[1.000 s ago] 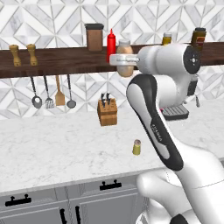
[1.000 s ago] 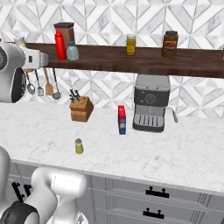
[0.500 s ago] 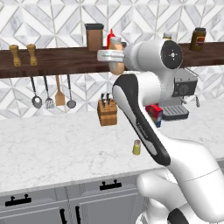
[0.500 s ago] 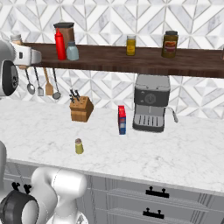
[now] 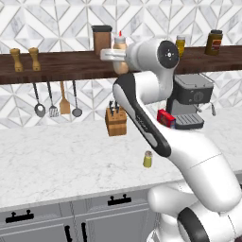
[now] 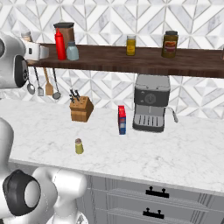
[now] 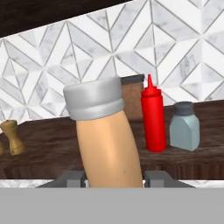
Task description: Put the shaker and condiment bottle from the counter next to their counterparts in the cabinet.
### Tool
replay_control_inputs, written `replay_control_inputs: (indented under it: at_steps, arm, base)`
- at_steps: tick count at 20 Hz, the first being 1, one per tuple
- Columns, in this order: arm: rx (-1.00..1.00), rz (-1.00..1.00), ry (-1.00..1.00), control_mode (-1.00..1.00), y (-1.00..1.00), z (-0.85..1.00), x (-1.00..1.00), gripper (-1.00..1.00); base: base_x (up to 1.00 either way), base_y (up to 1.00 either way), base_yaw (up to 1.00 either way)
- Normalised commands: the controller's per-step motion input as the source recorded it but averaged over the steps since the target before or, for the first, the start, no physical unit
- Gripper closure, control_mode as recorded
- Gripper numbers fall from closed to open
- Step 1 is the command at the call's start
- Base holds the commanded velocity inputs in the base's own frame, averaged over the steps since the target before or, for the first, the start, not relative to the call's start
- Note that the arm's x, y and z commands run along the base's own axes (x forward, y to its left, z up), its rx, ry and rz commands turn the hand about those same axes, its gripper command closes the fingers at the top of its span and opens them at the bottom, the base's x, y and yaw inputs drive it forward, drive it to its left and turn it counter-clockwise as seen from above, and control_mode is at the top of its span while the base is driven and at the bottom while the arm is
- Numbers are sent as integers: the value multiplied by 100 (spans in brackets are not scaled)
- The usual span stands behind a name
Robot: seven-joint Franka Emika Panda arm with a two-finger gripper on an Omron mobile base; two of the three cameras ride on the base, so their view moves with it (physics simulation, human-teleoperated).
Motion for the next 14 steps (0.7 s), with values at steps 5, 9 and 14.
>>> replay_control_inputs:
  at_steps: [5, 9, 14]
  arm:
    - [-2, -10, 0, -100, 14, 0, 35, 100]
    - [0, -18, 0, -100, 12, 0, 26, 100]
    - [0, -3, 1, -100, 0, -3, 21, 100]
  base:
    - [0, 0, 0]
    - [0, 0, 0]
    - [0, 0, 0]
